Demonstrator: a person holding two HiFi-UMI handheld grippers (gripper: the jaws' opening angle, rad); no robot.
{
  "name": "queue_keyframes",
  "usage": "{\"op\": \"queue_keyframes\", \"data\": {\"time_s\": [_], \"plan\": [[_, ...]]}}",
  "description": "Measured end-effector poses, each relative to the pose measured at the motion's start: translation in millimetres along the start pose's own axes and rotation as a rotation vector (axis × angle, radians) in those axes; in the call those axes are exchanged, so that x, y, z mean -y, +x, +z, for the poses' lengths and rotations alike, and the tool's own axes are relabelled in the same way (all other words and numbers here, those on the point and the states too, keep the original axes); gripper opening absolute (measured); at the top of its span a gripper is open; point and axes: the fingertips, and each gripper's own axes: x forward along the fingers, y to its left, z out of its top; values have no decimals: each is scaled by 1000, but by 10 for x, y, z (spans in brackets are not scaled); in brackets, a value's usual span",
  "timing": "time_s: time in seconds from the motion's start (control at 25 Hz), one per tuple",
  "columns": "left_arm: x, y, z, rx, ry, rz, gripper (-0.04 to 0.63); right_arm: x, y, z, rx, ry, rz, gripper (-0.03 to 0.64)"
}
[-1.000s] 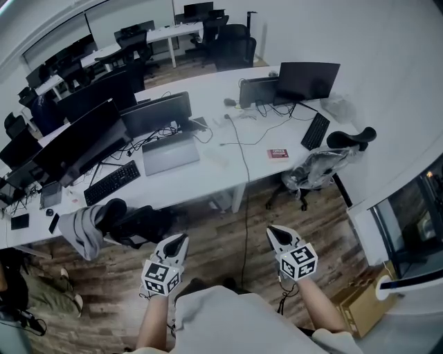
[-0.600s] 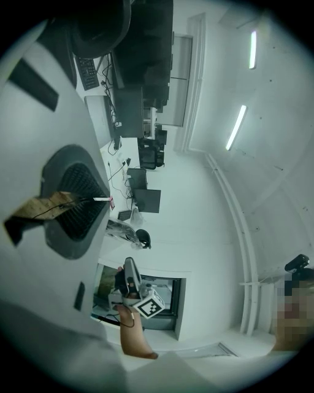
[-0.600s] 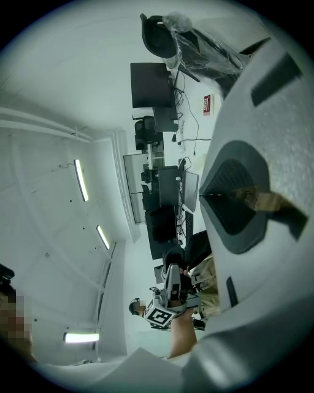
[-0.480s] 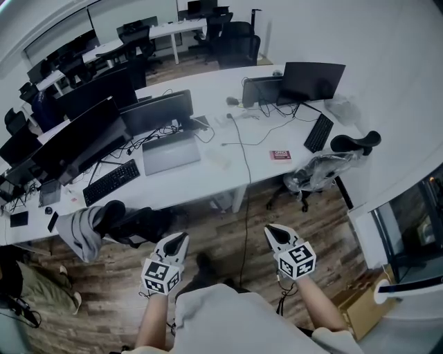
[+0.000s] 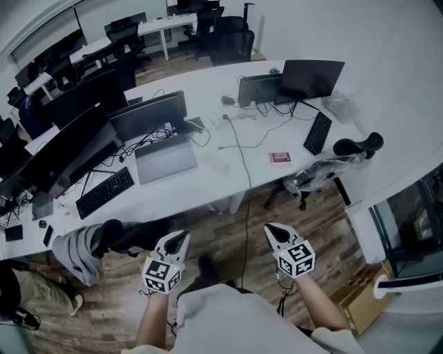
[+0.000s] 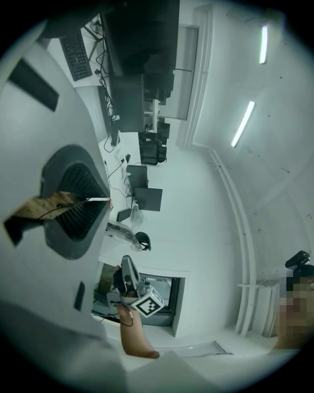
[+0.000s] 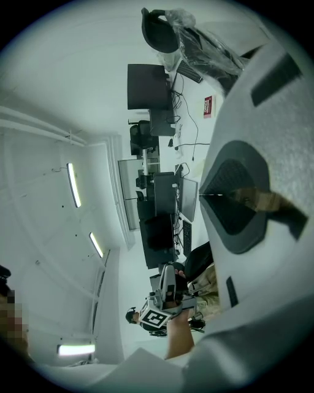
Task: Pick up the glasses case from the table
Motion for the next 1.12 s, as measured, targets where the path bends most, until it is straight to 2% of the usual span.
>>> {"op": "queue_keyframes", "data": {"time_s": [0.68,1.12], "plan": [[-1277,656,199,-33,-12,-104,14,1,1207,477,-51,6,-78,3],[-1694,837,295,-29,-24,-111,14,62,1621,703,-61,0,-91,3]]}}
